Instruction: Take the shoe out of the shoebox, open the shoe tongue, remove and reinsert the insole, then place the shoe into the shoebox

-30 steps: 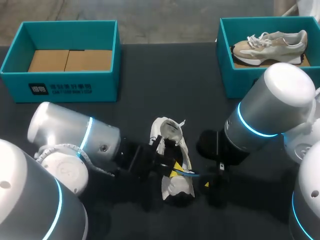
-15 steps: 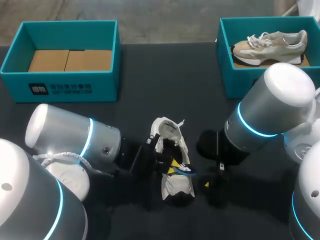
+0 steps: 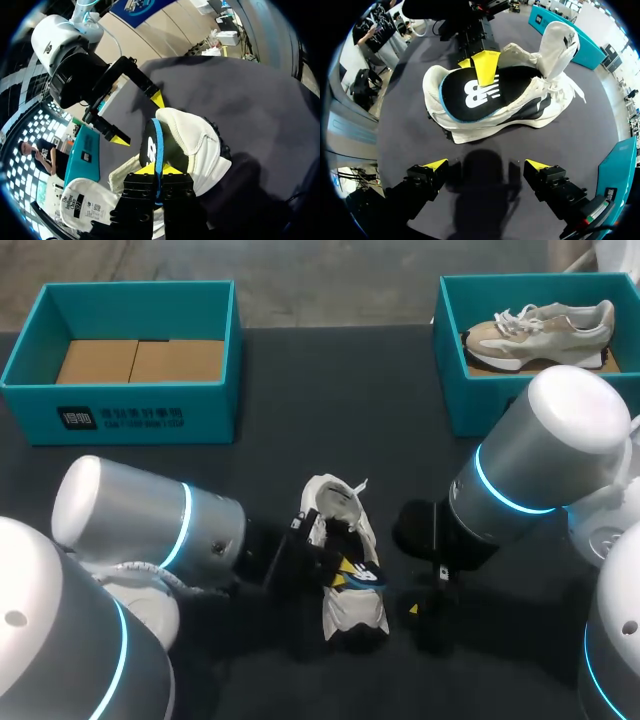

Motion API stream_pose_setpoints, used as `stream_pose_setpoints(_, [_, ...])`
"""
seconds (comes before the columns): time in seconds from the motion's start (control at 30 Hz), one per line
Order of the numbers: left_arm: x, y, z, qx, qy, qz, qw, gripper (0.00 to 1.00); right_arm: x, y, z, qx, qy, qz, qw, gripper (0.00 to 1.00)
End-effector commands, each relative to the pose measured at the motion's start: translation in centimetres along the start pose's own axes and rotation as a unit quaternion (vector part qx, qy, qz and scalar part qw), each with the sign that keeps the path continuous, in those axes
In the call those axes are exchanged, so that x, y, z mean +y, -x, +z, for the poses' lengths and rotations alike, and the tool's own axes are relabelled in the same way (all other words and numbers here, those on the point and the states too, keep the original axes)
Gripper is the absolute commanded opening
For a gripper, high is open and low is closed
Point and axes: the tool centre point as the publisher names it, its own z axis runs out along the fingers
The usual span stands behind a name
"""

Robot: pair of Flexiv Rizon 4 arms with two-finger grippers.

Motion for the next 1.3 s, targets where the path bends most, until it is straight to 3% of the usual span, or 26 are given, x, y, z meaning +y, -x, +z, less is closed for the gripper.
stream_pose_setpoints(0.03, [0.0, -0.1, 0.6, 0.001, 0.026, -0.002, 1.000, 0.00, 0.0, -0.1, 0.2, -0.001, 0.001, 0.000, 1.000, 1.00])
stream_pose_setpoints(0.3, [-0.6, -0.3, 0.1, -0.009, -0.027, -0.030, 0.999, 0.00, 0.0, -0.1, 0.2, -0.001, 0.001, 0.000, 1.000, 1.00])
stream_pose_setpoints(0.33, [-0.7, -0.3, 0.0, -0.011, -0.026, -0.030, 0.999, 0.09, 0.0, -0.1, 0.2, -0.001, 0.001, 0.000, 1.000, 1.00])
stream_pose_setpoints(0.37, [-0.8, -0.3, 0.0, -0.013, -0.033, -0.031, 0.999, 0.25, 0.0, -0.1, 0.2, -0.001, 0.001, 0.000, 1.000, 1.00])
stream_pose_setpoints(0.4, [-1.0, -0.3, -0.1, -0.015, -0.041, -0.034, 0.998, 0.26, 0.0, -0.1, 0.2, -0.001, 0.001, 0.000, 1.000, 1.00])
stream_pose_setpoints(0.93, [-2.8, -0.4, -0.1, -0.074, -0.108, -0.075, 0.989, 0.25, 0.0, -0.1, 0.2, -0.001, 0.001, 0.000, 1.000, 1.00])
stream_pose_setpoints(1.3, [-3.1, 0.4, 0.2, -0.117, -0.110, -0.089, 0.983, 0.22, 0.0, -0.1, 0.2, -0.001, 0.001, 0.000, 1.000, 1.00])
